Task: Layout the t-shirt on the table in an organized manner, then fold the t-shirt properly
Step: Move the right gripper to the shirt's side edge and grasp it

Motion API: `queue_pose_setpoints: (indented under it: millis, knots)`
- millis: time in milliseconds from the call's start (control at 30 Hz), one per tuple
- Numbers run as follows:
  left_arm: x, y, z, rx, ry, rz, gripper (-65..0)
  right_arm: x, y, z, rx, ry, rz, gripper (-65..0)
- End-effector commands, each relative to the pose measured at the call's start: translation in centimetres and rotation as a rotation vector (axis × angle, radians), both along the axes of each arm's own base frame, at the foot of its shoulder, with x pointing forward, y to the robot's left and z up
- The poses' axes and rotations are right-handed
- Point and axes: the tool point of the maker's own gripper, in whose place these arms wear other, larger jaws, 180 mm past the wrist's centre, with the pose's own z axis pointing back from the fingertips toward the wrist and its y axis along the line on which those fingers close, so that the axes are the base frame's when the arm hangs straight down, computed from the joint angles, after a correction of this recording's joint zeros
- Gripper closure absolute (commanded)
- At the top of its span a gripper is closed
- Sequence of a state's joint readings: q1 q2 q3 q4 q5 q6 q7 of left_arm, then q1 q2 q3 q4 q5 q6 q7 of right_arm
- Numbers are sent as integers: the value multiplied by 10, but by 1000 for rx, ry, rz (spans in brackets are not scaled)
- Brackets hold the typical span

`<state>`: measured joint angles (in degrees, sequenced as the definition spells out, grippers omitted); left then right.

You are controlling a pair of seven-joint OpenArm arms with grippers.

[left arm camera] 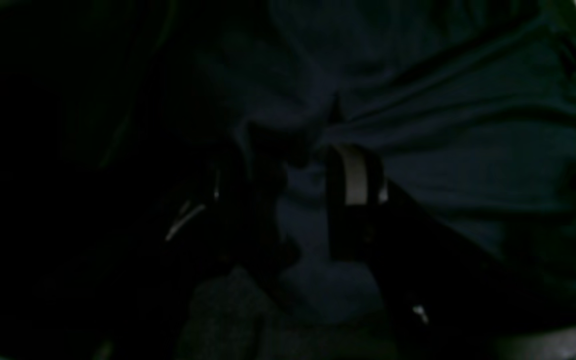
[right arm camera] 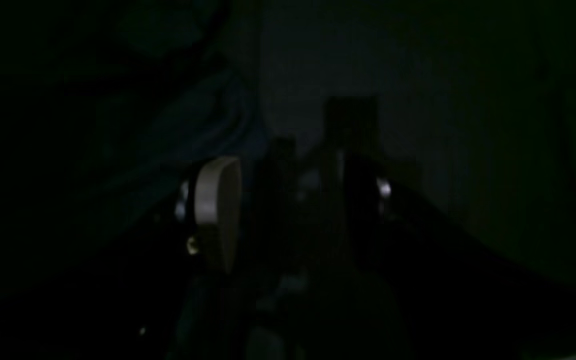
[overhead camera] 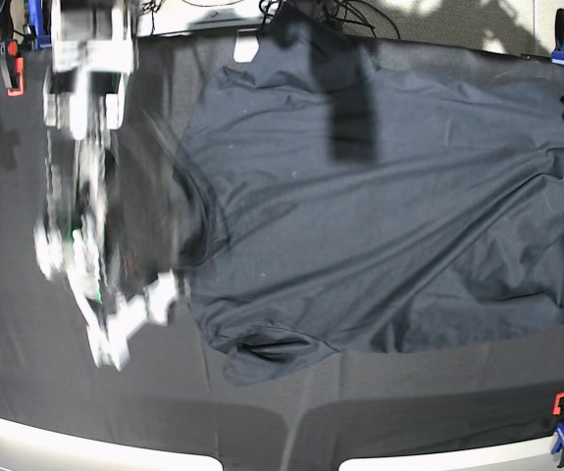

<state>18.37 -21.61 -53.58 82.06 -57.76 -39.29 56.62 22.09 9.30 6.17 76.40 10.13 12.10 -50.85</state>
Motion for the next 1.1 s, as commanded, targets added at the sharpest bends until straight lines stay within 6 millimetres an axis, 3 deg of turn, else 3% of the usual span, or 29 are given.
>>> queue_pose_setpoints:
  millis: [0,133,267,433,600,733,933,1067]
  knots:
    - [7,6,16,22,-56,-6,-246,19,-3,17,-11,-38,4,-323]
    - [9,4,19,7,-73,-5,-246,42,-2,-1,27,54,17,-323]
    - [10,4,22,-3,-88,-4,-246,53,4,-19,56,140,35,-323]
    - [10,4,22,-3,-88,-4,-246,50,6,-40,33,206,36,-323]
    - [10,3,21,-6,-88,-2,-246,45,28,-45,13,226,136,-293]
    - [10,1,20,-11,-88,0,-246,42,40,-51,-110,249,211,-283]
    - [8,-3,16,-26,-87,5,-246,42,44,-54,-170,257,201,-281]
    - [8,-4,15,-30,-86,6,-246,44,46,-54,-164,241,202,-166]
